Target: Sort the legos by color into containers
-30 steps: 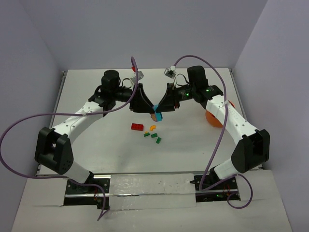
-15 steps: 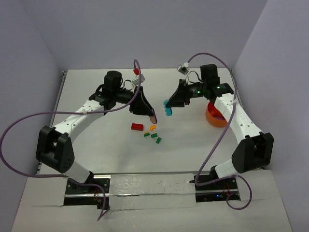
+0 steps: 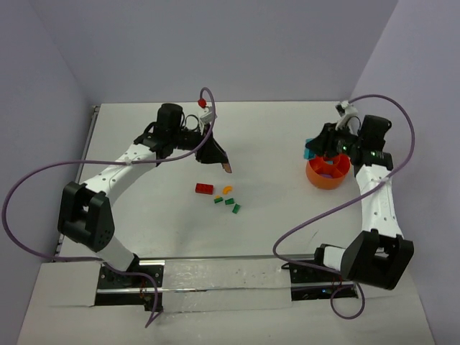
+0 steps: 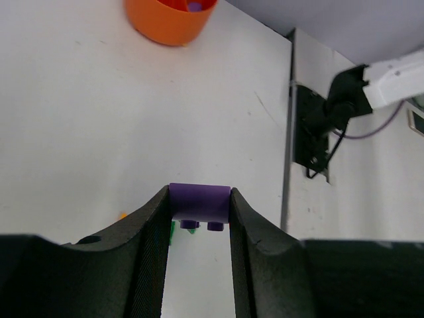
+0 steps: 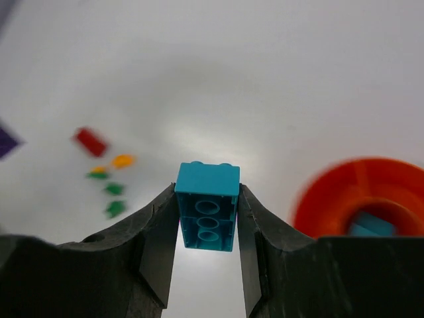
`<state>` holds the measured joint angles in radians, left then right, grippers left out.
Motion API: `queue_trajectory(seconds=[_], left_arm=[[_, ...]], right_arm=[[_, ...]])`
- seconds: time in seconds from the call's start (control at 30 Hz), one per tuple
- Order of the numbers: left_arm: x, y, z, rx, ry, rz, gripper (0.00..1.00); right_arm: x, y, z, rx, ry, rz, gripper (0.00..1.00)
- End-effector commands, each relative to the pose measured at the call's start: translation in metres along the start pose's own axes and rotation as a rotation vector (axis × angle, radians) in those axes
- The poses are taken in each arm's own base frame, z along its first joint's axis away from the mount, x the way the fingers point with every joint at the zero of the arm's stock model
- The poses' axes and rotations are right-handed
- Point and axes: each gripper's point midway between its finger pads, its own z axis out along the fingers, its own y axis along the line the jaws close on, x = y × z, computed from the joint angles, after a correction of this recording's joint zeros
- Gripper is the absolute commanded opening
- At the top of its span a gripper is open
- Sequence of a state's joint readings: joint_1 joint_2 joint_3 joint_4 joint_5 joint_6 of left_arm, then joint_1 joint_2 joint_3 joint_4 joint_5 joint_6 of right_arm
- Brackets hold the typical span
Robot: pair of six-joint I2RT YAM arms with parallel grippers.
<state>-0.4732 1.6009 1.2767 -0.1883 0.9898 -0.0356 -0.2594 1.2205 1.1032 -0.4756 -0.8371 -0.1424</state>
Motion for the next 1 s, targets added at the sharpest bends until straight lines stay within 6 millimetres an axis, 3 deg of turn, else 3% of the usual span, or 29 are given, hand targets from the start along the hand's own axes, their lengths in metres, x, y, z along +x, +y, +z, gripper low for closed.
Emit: queue_trajectory(seconds=[0.0,0.07,0.17,0.4,0.8,0.97], left_arm=[[-0.056,0.016,0.001,-0.115,-0.131,0.089,0.0],[-0.064,0.022,0.003,-0.145,-0.151,0.094,0.0],[-0.066,0.025,0.005,-0.152,-0.156,0.086,0.0],[-0.061,0.026,0.009,-0.157,-0.147,0.077,0.0],[-0.06,0.031,0.013,-0.16,-0.137,0.07,0.0],[-0.059,0.031,0.014,-0.16,-0.133,0.07,0.0]], right_arm=[[-0.041,-0.072,-0.022,0.405,-0.215,-0.143,0.0],[-0.034,-0.087,-0.025,0.476,-0.229,-0.153,0.0],[-0.039,-0.102,-0.032,0.563,-0.274,-0.193,0.0],[-0.03,-0.124,-0.036,0.664,-0.293,-0.216,0.0],[-0.009,-0.126,-0.024,0.631,-0.268,-0.196,0.0],[-0.002,-0.129,-0.02,0.63,-0.25,-0.192,0.08]])
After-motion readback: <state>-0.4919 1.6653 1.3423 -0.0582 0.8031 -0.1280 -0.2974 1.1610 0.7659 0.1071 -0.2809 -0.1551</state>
